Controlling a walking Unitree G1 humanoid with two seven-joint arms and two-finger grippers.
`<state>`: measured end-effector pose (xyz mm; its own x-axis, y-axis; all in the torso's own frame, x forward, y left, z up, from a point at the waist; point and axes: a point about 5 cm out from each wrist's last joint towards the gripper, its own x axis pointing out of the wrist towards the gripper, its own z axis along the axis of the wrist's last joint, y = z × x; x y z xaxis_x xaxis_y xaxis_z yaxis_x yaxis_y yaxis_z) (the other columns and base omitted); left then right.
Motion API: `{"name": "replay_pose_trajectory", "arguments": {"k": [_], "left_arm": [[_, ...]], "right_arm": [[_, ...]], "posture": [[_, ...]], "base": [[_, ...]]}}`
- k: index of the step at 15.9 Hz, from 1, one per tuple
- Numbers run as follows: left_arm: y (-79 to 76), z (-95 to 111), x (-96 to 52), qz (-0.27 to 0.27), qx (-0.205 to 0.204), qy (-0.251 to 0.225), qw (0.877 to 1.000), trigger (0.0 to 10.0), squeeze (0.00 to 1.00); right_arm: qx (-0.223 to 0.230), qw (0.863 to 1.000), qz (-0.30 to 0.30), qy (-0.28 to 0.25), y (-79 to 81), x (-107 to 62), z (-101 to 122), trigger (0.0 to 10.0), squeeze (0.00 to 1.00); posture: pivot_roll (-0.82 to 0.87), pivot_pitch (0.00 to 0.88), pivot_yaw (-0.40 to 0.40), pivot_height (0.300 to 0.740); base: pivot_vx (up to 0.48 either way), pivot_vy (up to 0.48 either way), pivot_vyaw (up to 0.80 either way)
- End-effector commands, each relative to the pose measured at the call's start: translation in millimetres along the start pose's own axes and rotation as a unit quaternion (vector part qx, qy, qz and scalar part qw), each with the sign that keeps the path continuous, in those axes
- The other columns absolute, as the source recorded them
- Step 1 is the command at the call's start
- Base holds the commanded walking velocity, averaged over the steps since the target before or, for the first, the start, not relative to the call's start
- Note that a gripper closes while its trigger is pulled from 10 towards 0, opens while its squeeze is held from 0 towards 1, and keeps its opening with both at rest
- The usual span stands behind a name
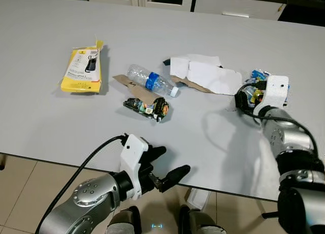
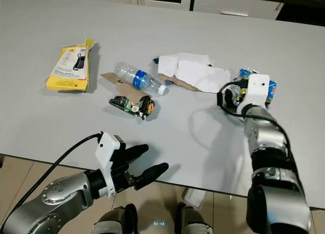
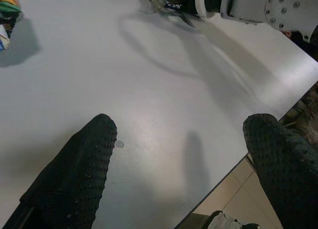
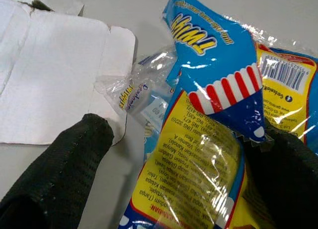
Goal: Picking trash to rubbish bin
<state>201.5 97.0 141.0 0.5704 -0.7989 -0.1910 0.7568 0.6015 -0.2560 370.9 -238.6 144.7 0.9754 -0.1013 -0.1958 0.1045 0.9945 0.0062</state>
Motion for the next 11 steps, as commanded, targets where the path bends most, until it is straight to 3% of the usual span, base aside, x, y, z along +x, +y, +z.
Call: {"name": "replay_pose_trajectory", "arguments": {"k": [1, 4, 7, 8, 9, 10, 11], "left_arm": [[-1.0, -0.1, -0.5, -0.005, -0.001, -0.003, 1.000, 10.0, 0.00], [-0.5, 1.9, 2.1, -0.003, 0.003, -0.008, 1.000, 10.0, 0.00], [2.6, 1.9, 4.5, 0.010, 0.005, -0.017, 1.000, 10.0, 0.00], [3.7, 2.4, 5.4, 0.014, 0.006, -0.019, 1.000, 10.0, 0.00], [4.5, 3.0, 6.0, 0.016, 0.007, -0.021, 1.000, 10.0, 0.00], [5.5, 3.9, 6.8, 0.019, 0.009, -0.023, 1.000, 10.0, 0.00], [6.2, 4.3, 7.4, 0.020, 0.011, -0.025, 0.999, 10.0, 0.00]], "right_arm": [[0.012, 1.000, 0.009, -0.011, 2.2, -2.6, -3.8, 0.0, 1.00], [0.029, 0.998, 0.020, -0.061, 6.8, -5.1, 9.1, 0.0, 0.96], [0.027, 0.994, 0.017, -0.102, 6.3, -6.8, 20.5, 0.0, 0.84], [0.026, 0.994, 0.011, -0.108, 5.2, -6.7, 22.4, 0.0, 0.67], [0.024, 0.993, 0.008, -0.116, 4.5, -6.9, 25.1, 0.0, 0.37], [0.021, 0.992, 0.007, -0.123, 4.2, -7.1, 28.2, 0.0, 0.16], [0.020, 0.992, 0.007, -0.127, 4.3, -7.0, 29.7, 0.0, 0.03]], "posture": [[-0.03, 0.212, 0.006, 0.740], [-0.03, 0.212, 0.001, 0.740], [-0.04, 0.207, -0.005, 0.740], [-0.04, 0.204, -0.007, 0.740], [-0.04, 0.204, -0.008, 0.740], [-0.04, 0.200, -0.010, 0.740], [-0.04, 0.198, -0.011, 0.740]], "base": [[0.000, 0.000, 0.00], [0.000, 0.000, 0.00], [0.000, 0.000, 0.00], [0.000, 0.000, 0.00], [0.000, 0.000, 0.00], [0.000, 0.000, 0.00], [0.000, 0.000, 0.00]]}}
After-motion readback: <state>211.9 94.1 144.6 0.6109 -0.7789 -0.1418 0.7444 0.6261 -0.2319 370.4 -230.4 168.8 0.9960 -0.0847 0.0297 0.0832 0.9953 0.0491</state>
